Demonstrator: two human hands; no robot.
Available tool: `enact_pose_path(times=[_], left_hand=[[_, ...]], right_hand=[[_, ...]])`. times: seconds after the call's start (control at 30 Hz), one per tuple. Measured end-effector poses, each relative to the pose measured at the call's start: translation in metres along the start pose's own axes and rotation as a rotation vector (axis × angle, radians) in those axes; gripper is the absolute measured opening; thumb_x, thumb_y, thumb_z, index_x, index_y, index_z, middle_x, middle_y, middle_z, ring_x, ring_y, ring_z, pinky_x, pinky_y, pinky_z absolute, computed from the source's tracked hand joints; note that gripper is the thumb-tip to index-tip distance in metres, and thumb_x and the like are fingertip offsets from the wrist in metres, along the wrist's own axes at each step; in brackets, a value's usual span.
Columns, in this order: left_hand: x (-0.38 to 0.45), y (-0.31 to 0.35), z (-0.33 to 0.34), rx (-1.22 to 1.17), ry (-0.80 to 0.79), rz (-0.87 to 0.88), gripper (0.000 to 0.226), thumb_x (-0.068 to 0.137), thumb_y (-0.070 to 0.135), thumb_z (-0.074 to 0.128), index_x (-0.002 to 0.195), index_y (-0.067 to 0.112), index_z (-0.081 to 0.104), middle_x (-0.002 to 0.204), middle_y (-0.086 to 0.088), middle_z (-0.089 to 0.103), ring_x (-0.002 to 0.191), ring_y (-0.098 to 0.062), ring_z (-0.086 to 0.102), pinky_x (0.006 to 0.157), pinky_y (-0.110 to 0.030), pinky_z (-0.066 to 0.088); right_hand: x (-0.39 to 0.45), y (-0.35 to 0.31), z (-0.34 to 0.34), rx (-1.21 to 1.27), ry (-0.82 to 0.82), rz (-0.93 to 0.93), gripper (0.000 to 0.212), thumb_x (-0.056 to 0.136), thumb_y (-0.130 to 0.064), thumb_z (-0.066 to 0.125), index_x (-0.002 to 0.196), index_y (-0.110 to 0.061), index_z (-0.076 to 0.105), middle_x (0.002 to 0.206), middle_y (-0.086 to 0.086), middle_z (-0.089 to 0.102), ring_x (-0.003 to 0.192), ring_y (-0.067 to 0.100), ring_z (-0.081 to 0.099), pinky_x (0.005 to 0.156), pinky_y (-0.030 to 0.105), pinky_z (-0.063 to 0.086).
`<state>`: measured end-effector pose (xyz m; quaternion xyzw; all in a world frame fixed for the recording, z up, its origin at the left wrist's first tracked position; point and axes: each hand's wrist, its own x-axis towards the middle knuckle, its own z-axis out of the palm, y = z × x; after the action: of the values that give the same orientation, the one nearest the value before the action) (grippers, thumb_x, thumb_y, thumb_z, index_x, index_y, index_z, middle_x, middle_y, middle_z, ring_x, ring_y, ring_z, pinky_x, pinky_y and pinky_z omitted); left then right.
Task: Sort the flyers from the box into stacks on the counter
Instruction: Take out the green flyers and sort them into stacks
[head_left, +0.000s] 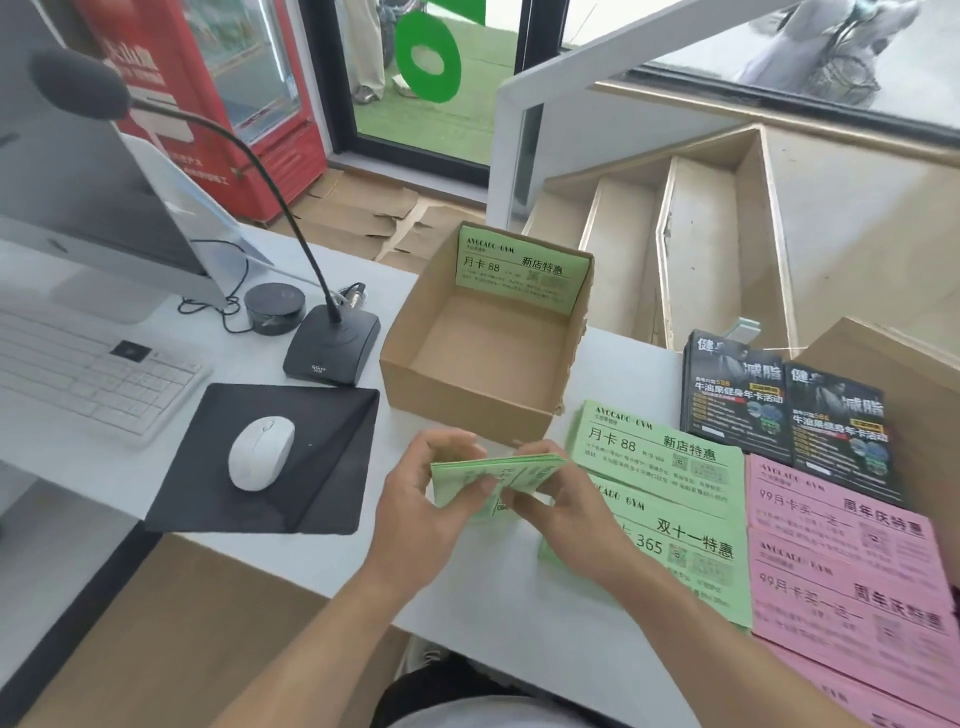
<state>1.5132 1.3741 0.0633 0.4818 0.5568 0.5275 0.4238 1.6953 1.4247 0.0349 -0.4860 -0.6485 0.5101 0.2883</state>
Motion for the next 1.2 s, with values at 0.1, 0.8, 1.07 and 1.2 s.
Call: enact_pose_path(times=[0.1, 0.8, 1.07, 1.2], left_hand=[[-0.007, 0.007, 0.007, 0.025, 0.027, 0.002, 0.025, 0.086, 0.015, 0.079, 0.104, 0.027, 0.066, 0.097, 0.01, 0.07, 0.097, -0.013, 0.067, 0.077, -0.02, 0.053], [0.008, 0.004, 0.078, -0.074, -0.076, -0.2, 0.017, 0.091, 0.0, 0.071, 0.097, 0.014, 0.064, 0.094, 0.0, 0.076, 0.091, -0.022, 0.072, 0.078, -0.032, 0.058], [0.055, -0.015, 0.145, 0.305, -0.283, -0.169, 0.068, 0.097, 0.006, 0.061, 0.144, 0.044, 0.03, 0.108, 0.009, 0.06, 0.089, -0.004, 0.063, 0.072, -0.022, 0.051], [0.075, -0.007, 0.161, 0.491, -0.326, -0.111, 0.074, 0.101, 0.004, 0.054, 0.159, 0.032, 0.018, 0.13, -0.002, 0.059, 0.111, -0.018, 0.051, 0.09, -0.028, 0.04]], right_hand=[[-0.004, 0.0, 0.007, -0.022, -0.039, -0.019, 0.017, 0.099, -0.015, 0.063, 0.111, -0.028, 0.064, 0.107, -0.011, 0.067, 0.11, 0.018, 0.064, 0.097, 0.049, 0.051], [-0.099, 0.026, -0.109, 0.453, 0.566, 0.434, 0.036, 0.088, -0.002, 0.073, 0.118, -0.015, 0.059, 0.102, 0.005, 0.079, 0.091, 0.026, 0.076, 0.086, 0.054, 0.059], [-0.058, 0.04, -0.162, 0.184, 0.832, 0.433, 0.036, 0.091, -0.012, 0.074, 0.116, -0.027, 0.054, 0.101, -0.006, 0.071, 0.082, 0.013, 0.074, 0.066, 0.032, 0.061], [-0.034, 0.05, -0.169, 0.04, 0.831, 0.425, 0.04, 0.092, -0.014, 0.073, 0.122, -0.029, 0.051, 0.106, -0.008, 0.066, 0.085, 0.006, 0.068, 0.059, 0.02, 0.053]])
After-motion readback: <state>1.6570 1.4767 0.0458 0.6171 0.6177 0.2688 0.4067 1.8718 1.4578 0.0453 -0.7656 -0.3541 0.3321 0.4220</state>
